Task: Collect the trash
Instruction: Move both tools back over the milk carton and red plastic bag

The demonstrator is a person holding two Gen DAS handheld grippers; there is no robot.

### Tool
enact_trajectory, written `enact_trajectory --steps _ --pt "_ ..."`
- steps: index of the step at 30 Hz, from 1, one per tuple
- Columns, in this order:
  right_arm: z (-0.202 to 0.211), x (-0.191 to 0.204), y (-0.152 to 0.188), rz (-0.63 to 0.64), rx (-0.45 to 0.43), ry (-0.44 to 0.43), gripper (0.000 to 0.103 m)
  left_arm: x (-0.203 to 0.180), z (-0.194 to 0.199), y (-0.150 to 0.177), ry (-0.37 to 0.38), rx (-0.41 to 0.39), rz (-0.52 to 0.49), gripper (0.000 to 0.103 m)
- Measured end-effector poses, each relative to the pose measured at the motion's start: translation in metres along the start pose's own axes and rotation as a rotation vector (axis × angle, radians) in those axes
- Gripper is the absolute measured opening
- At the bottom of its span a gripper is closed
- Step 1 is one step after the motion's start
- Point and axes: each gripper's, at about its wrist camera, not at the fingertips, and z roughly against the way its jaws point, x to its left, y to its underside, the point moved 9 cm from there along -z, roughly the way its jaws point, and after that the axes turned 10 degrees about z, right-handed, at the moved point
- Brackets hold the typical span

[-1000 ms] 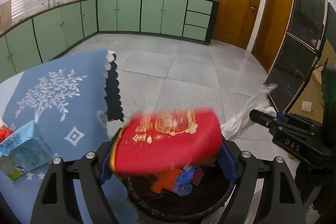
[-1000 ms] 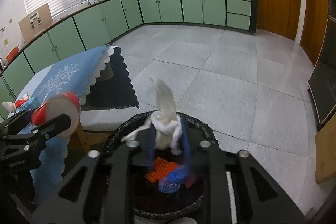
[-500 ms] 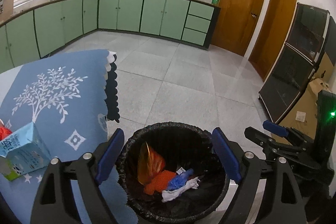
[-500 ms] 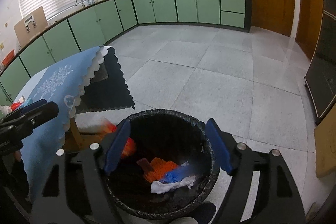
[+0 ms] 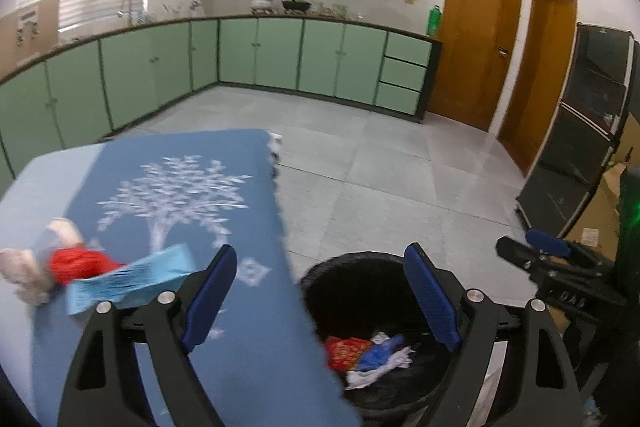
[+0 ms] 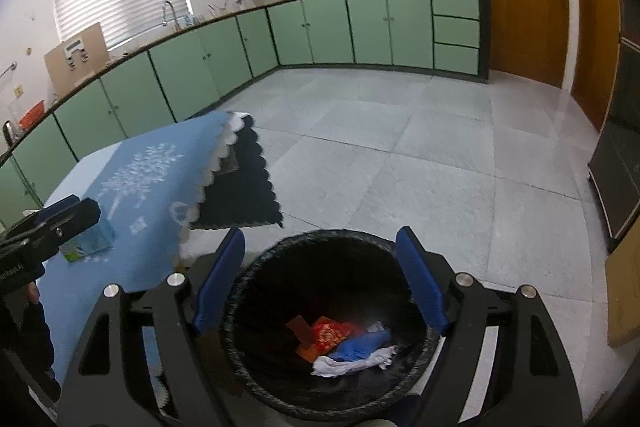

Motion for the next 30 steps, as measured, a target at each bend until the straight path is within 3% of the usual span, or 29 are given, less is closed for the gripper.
enact_trajectory --steps 9,17,30 --pt "0.008 0.085 -0.027 0.064 -0.056 -0.092 0.081 0.084 0.052 0.004 -0.145 -0.057 0.053 0.084" --pt "-0.003 0.15 -0.033 0.109 -0.044 -0.155 0.086 0.151 0.061 0.016 -0.253 -0.046 0.105 0.083" --pt "-0.021 0.169 -0.025 0.148 -0.003 -0.14 0.086 0.171 0.026 0.034 -0.251 0.023 0.131 0.06"
